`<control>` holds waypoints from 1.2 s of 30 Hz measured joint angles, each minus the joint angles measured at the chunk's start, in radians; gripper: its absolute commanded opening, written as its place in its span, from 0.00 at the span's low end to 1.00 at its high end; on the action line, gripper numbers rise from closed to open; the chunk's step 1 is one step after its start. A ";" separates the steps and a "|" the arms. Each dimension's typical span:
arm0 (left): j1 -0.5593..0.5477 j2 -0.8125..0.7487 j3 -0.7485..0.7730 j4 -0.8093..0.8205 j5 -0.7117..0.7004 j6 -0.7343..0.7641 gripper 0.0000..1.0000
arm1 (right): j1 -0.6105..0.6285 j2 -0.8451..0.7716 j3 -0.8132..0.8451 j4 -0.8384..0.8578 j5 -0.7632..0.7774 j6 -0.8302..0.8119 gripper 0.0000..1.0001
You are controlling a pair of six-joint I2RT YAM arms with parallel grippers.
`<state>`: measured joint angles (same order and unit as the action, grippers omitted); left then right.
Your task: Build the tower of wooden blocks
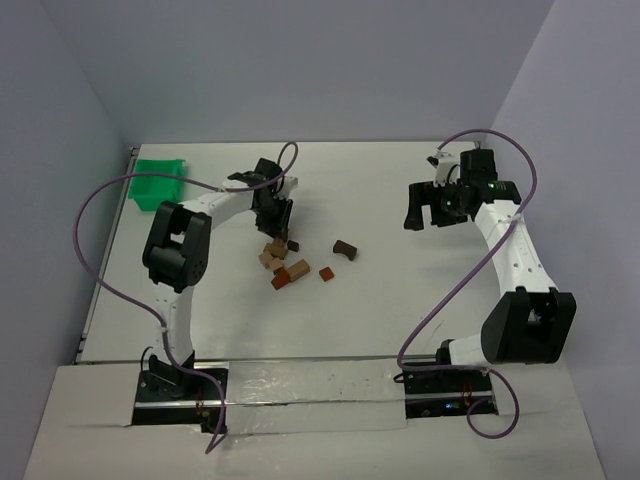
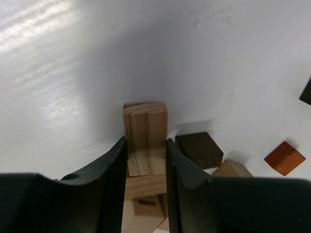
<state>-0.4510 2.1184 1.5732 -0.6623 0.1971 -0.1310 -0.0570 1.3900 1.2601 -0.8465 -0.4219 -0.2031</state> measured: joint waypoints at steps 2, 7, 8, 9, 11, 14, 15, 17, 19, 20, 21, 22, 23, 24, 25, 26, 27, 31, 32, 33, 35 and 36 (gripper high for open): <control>-0.004 -0.036 -0.058 0.011 0.013 0.000 0.00 | 0.000 -0.003 -0.004 0.000 0.004 0.000 1.00; -0.038 -0.132 -0.200 0.025 0.031 0.028 0.00 | -0.003 -0.003 -0.007 -0.001 0.011 0.001 1.00; -0.053 -0.147 -0.222 0.025 0.029 0.042 0.00 | -0.003 -0.003 -0.008 -0.001 0.011 0.001 1.00; -0.074 -0.158 -0.236 0.025 0.023 0.059 0.00 | -0.003 -0.003 -0.008 -0.001 0.010 0.001 1.00; -0.124 -0.166 -0.244 0.025 0.007 0.101 0.00 | -0.004 -0.003 -0.008 -0.001 0.010 0.001 1.00; -0.195 -0.153 -0.223 0.025 -0.013 0.144 0.00 | -0.005 -0.003 -0.008 -0.002 0.010 0.002 1.00; -0.214 -0.141 -0.204 0.022 -0.014 0.154 0.00 | -0.005 -0.003 -0.008 -0.002 0.010 0.002 1.00; -0.238 -0.111 -0.159 0.025 -0.020 0.171 0.00 | -0.005 -0.003 -0.008 -0.002 0.010 0.001 1.00; -0.250 -0.084 -0.121 0.030 -0.032 0.184 0.00 | -0.005 -0.003 -0.008 -0.003 0.010 0.001 1.00; -0.253 -0.075 -0.106 0.031 -0.038 0.190 0.00 | -0.005 -0.003 -0.008 -0.003 0.010 0.001 1.00; -0.255 -0.066 -0.094 0.031 -0.044 0.194 0.00 | -0.005 -0.003 -0.008 -0.003 0.010 0.001 1.00; -0.255 -0.059 -0.085 0.031 -0.049 0.194 0.00 | -0.005 -0.003 -0.008 -0.003 0.010 0.001 1.00; -0.255 -0.054 -0.076 0.030 -0.056 0.194 0.00 | -0.005 -0.003 -0.008 -0.004 0.010 0.000 1.00; -0.254 -0.049 -0.069 0.029 -0.061 0.190 0.00 | -0.005 -0.003 -0.008 -0.003 0.010 0.000 1.00; -0.250 -0.044 -0.062 0.028 -0.064 0.183 0.00 | -0.005 -0.003 -0.008 -0.003 0.010 0.000 1.00; -0.246 -0.039 -0.056 0.027 -0.065 0.174 0.00 | -0.005 -0.003 -0.008 -0.003 0.010 0.000 1.00; -0.239 -0.036 -0.052 0.027 -0.066 0.158 0.00 | -0.005 -0.003 -0.008 -0.003 0.010 0.000 1.00; -0.173 -0.032 -0.046 0.027 -0.063 0.080 0.00 | -0.005 -0.003 -0.008 -0.003 0.010 0.000 1.00; -0.148 -0.032 -0.046 0.027 -0.068 0.062 0.00 | -0.005 -0.003 -0.008 -0.003 0.010 0.000 1.00; -0.120 -0.032 -0.046 0.027 -0.076 0.046 0.00 | -0.005 -0.003 -0.008 -0.003 0.010 0.000 1.00; -0.065 -0.032 -0.046 0.028 -0.096 0.012 0.00 | -0.005 -0.003 -0.008 -0.003 0.010 0.000 1.00; -0.038 -0.032 -0.046 0.027 -0.107 -0.004 0.00 | -0.005 -0.003 -0.008 -0.003 0.010 0.000 1.00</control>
<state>-0.4887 2.0865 1.5269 -0.6351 0.0899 -0.1353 -0.0621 1.3872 1.2518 -0.8497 -0.4114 -0.2031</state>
